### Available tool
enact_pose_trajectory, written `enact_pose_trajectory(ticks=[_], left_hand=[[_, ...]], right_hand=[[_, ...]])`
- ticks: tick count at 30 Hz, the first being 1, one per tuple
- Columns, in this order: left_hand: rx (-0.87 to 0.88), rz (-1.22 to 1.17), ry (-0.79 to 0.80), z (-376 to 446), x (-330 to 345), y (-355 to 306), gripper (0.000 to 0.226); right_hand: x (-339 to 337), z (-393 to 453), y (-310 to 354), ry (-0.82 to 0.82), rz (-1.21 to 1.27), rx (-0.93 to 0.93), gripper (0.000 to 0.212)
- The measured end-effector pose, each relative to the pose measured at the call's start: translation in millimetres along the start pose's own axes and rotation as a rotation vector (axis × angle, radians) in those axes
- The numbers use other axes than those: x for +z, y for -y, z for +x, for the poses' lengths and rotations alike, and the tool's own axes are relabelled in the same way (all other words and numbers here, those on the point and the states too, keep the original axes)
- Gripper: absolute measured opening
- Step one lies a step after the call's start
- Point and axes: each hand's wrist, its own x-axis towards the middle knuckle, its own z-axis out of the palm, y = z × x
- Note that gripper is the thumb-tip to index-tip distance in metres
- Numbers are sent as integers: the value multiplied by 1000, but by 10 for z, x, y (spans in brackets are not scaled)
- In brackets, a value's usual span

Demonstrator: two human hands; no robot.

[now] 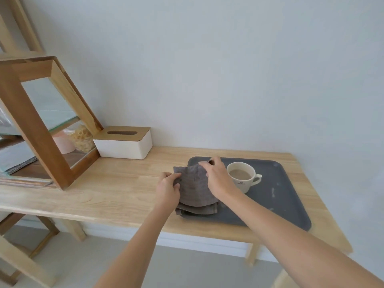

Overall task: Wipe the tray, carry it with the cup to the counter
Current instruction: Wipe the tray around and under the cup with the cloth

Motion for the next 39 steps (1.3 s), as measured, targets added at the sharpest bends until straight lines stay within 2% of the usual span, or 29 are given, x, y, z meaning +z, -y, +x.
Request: enact_pose_trajectory(ticks=[4,7,9,11,13,15,16,18,20,22,24,29,33,39], left_hand=[[-10,77,72,-129,198,-58,43],[9,121,114,-222,244,-33,46],[-13,240,71,-318,244,-6,48],[28,389,11,-400,217,-39,50],[147,463,26,-398,179,-153,52],[234,536,160,-320,210,-268,53],[247,573,248,-275,258,-300,56],[205,628,410,-211,389,-326,67],[124,647,535,-183,543,-329,85],[100,664,573,-202,681,-319,99],[106,686,551,-228,756,-300,104],[78,726,554,-59,789,-267,97],[42,729,568,305,898,-270,77],[54,696,580,749,1078,-284,73]], right_hand=[[75,-224,-161,47,-266,-58,45],[185,-329,-207,89,-240,-124,44],[188,-461,-223,65,-152,-166,42],[83,-682,-316,-78,-23,-176,35],[-88,-966,-544,-283,22,-146,29],[-274,-1199,-909,-430,-41,-35,30],[-356,-1262,-1113,-454,-93,60,32],[-481,-1313,-1465,-382,-209,279,34],[-565,-1288,-1656,-230,-230,444,39],[-611,-1271,-1751,-137,-160,500,47],[-628,-1265,-1797,-97,-92,503,51],[-624,-1297,-1871,-91,-29,535,59],[-607,-1293,-1881,-111,-58,520,59],[-589,-1283,-1835,-127,-82,541,59]])
